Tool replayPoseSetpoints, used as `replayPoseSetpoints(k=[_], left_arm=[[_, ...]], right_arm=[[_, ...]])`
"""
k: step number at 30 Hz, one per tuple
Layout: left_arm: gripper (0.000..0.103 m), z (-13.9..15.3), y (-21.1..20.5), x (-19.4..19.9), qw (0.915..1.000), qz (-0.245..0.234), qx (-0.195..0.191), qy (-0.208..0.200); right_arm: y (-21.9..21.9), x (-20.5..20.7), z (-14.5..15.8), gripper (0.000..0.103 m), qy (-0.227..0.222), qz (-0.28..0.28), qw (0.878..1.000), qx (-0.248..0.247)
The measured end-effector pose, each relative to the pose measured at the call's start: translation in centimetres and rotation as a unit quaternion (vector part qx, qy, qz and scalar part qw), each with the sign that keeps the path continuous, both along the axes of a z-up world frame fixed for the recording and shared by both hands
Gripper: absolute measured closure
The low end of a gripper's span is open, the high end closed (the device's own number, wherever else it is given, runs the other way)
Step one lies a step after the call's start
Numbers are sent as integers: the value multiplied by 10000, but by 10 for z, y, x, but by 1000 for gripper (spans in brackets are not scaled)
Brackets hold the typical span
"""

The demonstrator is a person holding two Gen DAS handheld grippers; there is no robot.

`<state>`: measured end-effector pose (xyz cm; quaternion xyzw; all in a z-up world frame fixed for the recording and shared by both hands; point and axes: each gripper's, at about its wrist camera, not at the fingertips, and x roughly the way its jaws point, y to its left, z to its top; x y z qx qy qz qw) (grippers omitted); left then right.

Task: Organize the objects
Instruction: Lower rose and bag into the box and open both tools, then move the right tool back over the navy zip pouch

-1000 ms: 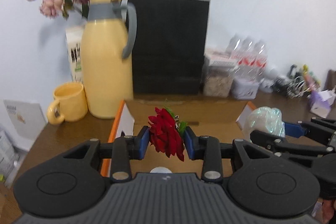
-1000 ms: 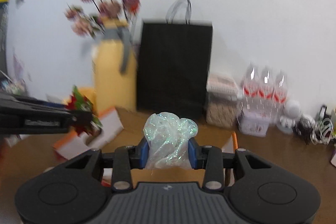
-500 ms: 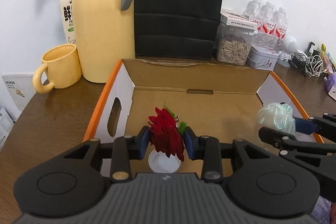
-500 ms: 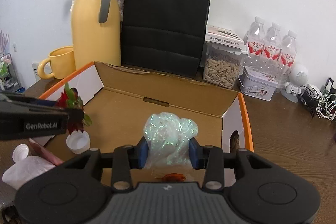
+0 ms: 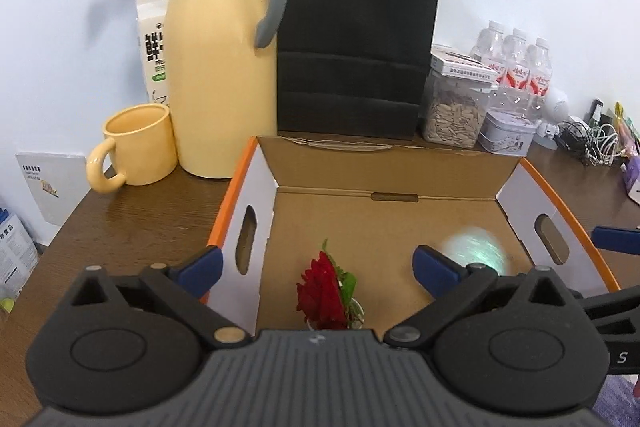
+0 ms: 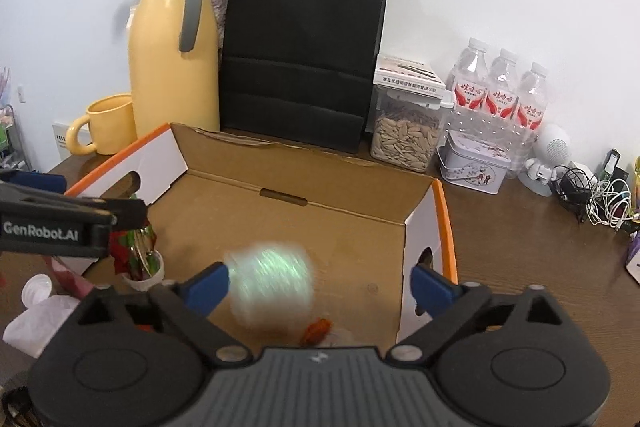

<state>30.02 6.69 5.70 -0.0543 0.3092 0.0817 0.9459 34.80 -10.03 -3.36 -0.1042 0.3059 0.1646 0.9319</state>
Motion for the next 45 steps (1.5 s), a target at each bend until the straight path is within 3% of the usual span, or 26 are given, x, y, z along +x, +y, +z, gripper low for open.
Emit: replayPoseSetpoints(k=[13, 19, 29, 37, 45], left_arm=[[0, 16, 0, -29, 9993, 8, -261, -250], [0, 29, -7, -93, 9959, -116, -210, -877], [0, 15, -1, -178, 9948, -115, -197, -997], [0, -16, 3, -224, 9961, -143, -282, -821], [0, -31, 6, -236, 9978, -104, -298, -577]], right_arm=[[-10, -27, 18, 0, -355, -54, 9990, 280], [-23, -82, 36, 0, -985, 225, 9935, 521], [-59, -183, 35, 0, -1585, 390, 9828, 866], [-79, -232, 0, 0, -1282, 348, 9868, 929], [-83, -244, -28, 0, -870, 400, 9918, 845]])
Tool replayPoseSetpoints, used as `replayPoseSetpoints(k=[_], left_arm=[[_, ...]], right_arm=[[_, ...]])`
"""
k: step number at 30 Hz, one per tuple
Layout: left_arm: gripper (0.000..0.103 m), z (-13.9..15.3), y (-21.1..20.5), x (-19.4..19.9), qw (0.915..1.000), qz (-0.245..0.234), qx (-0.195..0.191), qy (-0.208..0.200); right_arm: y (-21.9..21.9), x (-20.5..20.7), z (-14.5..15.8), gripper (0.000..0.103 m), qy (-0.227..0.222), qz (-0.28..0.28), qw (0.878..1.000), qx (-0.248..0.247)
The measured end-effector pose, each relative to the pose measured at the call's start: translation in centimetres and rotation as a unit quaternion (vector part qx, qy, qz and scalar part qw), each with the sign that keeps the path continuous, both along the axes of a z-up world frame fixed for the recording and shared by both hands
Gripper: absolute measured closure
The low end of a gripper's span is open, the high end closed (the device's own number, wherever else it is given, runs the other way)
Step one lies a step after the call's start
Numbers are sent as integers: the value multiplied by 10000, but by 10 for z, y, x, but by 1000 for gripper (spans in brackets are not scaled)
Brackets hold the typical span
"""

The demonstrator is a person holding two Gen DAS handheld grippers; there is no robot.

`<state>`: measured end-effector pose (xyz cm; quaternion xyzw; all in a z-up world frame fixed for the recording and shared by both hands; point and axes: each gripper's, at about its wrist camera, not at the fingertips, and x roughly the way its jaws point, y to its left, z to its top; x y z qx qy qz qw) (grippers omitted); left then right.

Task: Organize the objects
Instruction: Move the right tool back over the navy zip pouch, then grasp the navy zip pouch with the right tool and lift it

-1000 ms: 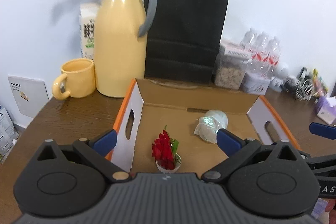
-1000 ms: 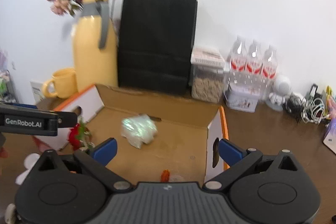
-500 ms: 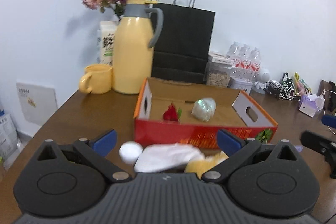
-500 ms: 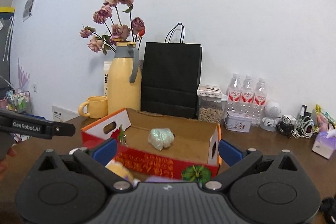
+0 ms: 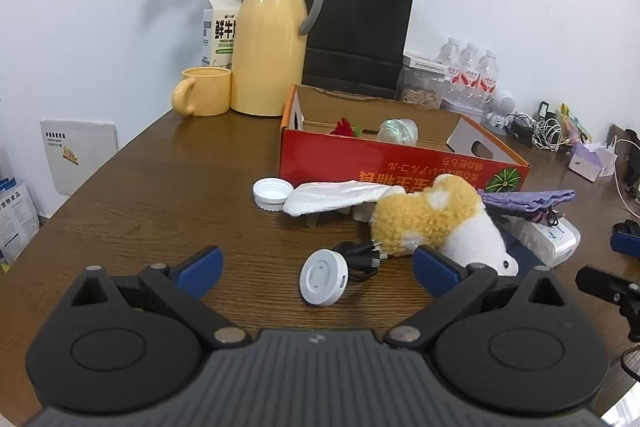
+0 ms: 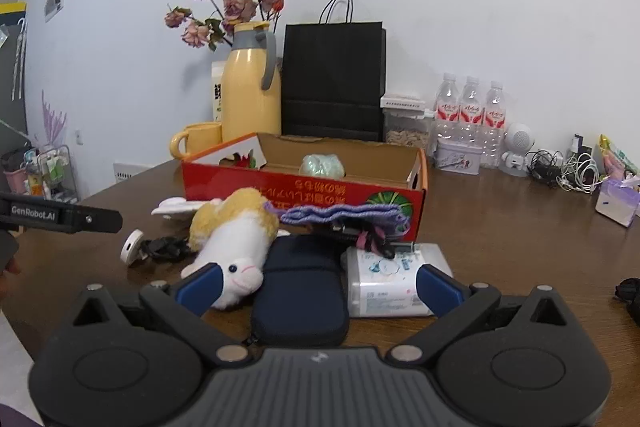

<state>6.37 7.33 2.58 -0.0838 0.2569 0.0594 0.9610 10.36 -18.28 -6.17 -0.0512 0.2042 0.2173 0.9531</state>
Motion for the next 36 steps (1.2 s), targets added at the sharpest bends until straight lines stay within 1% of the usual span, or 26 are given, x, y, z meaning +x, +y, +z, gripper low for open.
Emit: replayPoseSetpoints(k=[3, 5, 7, 9, 12, 16, 18, 24, 29, 30, 33, 36], left_arm=[[0, 1, -1, -5, 10000, -11, -5, -44], [0, 1, 0, -6, 10000, -21, 1, -40], [0, 2, 1, -7, 10000, -23, 12, -34], [0, 2, 2, -8, 10000, -15, 18, -38], [0, 3, 4, -10, 10000, 17, 8, -43], [0, 3, 7, -13, 10000, 31, -16, -40], [0, 5, 8, -15, 10000, 22, -9, -70], [0, 6, 9, -16, 9999, -2, -13, -102], [0, 4, 10, -16, 9999, -15, -58, -87], [0, 4, 10, -16, 9999, -23, -63, -87], [0, 3, 9, -16, 9999, -44, -78, -82], [0, 1, 8, -16, 9999, -41, -95, -59]], right_arm=[[5, 2, -2, 5, 56, 64, 10000, -27], [8, 5, -3, 12, 118, 140, 9998, -42], [12, 10, -5, 23, 209, 218, 9995, -96], [16, 15, -7, 28, 288, 289, 9989, -209], [24, 23, -7, 31, 325, 441, 9977, -403], [38, 37, -5, 41, 459, 637, 9949, -630], [44, 45, -7, 43, 563, 691, 9931, -756], [50, 65, -8, 43, 822, 723, 9904, -847], [52, 70, -10, 42, 1031, 835, 9860, -1013], [52, 71, -11, 42, 1075, 854, 9847, -1069], [56, 74, -15, 36, 1106, 858, 9819, -1278], [58, 78, -18, 33, 1135, 844, 9804, -1368]])
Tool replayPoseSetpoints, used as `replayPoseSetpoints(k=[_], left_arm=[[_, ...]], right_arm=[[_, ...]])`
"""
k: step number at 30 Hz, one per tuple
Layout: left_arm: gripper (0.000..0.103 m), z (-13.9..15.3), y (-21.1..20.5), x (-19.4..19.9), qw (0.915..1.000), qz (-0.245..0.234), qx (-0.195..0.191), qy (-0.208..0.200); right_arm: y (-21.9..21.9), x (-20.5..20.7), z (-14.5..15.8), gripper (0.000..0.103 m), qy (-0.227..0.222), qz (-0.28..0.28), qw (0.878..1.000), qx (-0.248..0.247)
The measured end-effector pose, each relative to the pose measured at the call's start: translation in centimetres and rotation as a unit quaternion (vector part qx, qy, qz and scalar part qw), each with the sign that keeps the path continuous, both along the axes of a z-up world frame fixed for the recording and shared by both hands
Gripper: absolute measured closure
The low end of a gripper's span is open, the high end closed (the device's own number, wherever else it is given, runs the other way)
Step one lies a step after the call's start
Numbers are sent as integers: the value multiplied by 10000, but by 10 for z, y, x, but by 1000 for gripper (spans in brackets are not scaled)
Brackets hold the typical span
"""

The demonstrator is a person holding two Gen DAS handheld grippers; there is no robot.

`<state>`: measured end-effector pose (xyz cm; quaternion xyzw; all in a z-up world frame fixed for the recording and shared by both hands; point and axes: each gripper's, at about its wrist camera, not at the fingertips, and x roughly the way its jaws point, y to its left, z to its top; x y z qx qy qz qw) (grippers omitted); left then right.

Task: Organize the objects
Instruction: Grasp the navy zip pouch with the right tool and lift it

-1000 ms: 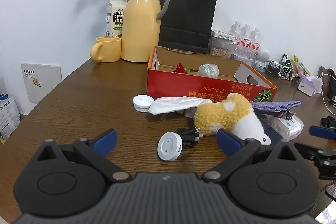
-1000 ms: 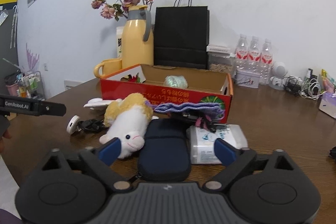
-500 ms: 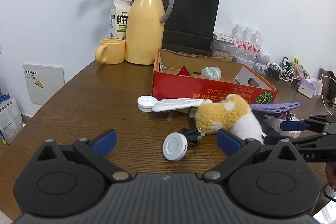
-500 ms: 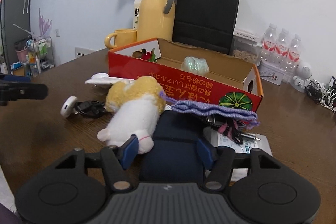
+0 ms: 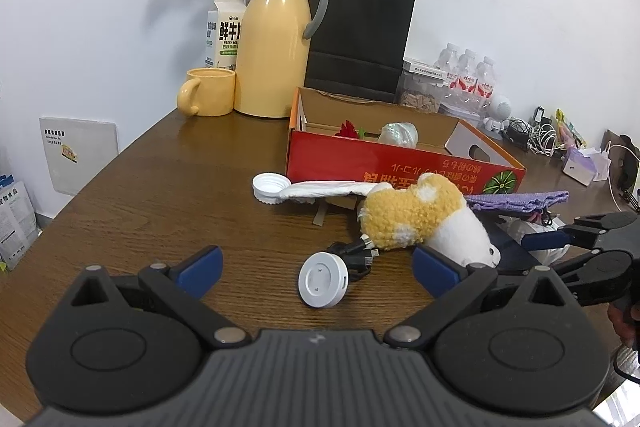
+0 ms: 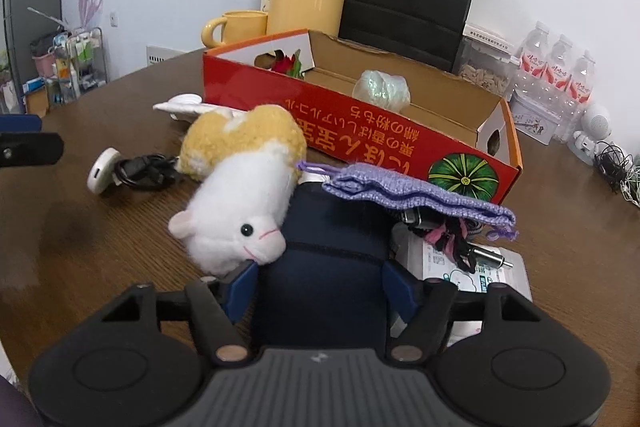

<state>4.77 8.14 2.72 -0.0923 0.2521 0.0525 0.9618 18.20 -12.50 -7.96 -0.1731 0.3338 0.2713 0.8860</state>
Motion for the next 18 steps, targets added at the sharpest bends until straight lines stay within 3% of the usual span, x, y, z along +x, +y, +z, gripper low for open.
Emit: replayPoseSetpoints(k=[6, 13, 17, 18], left_arm=[[0, -2, 1, -2, 10000, 27, -37, 14], [0, -5, 2, -2, 9999, 67, -97, 54], [0, -6, 1, -1, 9999, 48, -100, 79], [0, -6, 0, 0, 9999, 45, -95, 84]], right_arm=[[3, 15, -10, 25, 120, -147, 9998, -35], [-6, 32, -16, 19, 549, -322, 9968, 480], [-7, 30, -19, 17, 484, -364, 9968, 526], [-7, 30, -18, 21, 486, -371, 9966, 552]])
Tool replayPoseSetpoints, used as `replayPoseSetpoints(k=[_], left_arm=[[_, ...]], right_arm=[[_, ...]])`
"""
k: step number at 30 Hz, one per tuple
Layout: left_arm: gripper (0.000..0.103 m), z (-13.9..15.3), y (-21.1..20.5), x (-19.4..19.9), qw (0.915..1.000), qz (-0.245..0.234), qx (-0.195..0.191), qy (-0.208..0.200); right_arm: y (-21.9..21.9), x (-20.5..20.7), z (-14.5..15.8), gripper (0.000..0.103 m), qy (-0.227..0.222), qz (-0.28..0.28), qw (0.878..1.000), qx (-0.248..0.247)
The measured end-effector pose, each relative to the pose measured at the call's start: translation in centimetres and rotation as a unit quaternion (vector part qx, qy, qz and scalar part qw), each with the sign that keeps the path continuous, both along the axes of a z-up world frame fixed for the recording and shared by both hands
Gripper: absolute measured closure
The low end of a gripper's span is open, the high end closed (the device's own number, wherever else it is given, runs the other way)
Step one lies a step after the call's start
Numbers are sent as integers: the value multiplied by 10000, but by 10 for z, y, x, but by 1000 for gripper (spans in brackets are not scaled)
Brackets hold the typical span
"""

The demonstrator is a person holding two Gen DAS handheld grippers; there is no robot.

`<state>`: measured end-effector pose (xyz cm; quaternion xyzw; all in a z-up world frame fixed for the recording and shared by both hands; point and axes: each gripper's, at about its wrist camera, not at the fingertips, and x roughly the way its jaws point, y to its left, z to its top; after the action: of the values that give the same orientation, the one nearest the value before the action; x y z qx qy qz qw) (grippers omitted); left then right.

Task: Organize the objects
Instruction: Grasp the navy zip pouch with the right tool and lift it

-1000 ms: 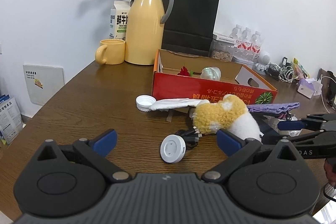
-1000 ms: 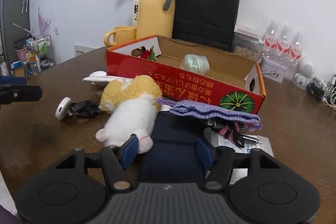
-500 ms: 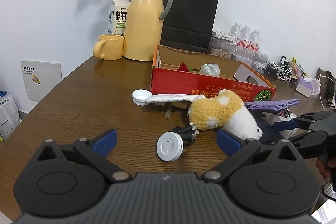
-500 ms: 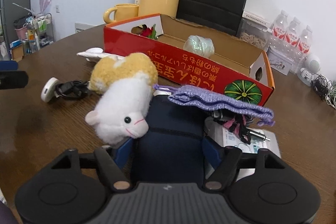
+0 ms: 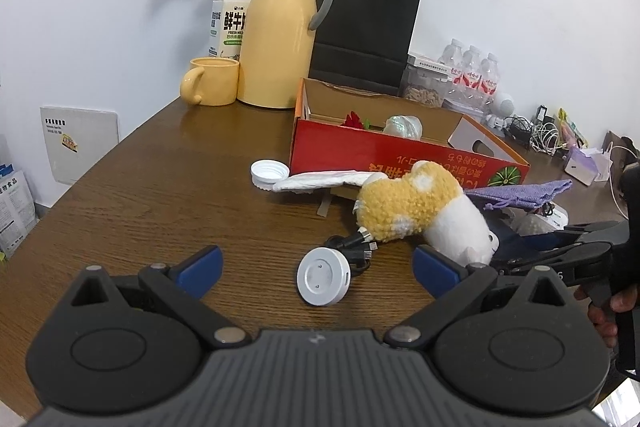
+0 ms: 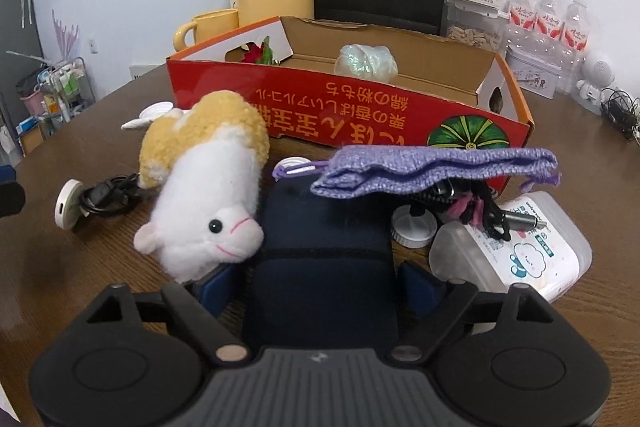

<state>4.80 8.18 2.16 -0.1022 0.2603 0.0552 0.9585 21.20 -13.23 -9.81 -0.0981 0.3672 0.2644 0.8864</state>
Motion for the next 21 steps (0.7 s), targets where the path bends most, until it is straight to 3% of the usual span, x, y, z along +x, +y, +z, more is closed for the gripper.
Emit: replayPoseSetpoints(k=[1, 6, 21], left_arm=[[0, 0, 0, 0, 10000, -1, 7, 0], [0, 2, -1, -2, 10000, 13, 36, -12], [0, 1, -9, 7, 9999, -71, 53, 119]], right_arm=[[1, -1, 0, 33, -28, 13, 10000, 21], [1, -9, 5, 42, -208, -48, 9997, 97], [-24, -58, 38, 43, -1054, -246, 9917, 695]])
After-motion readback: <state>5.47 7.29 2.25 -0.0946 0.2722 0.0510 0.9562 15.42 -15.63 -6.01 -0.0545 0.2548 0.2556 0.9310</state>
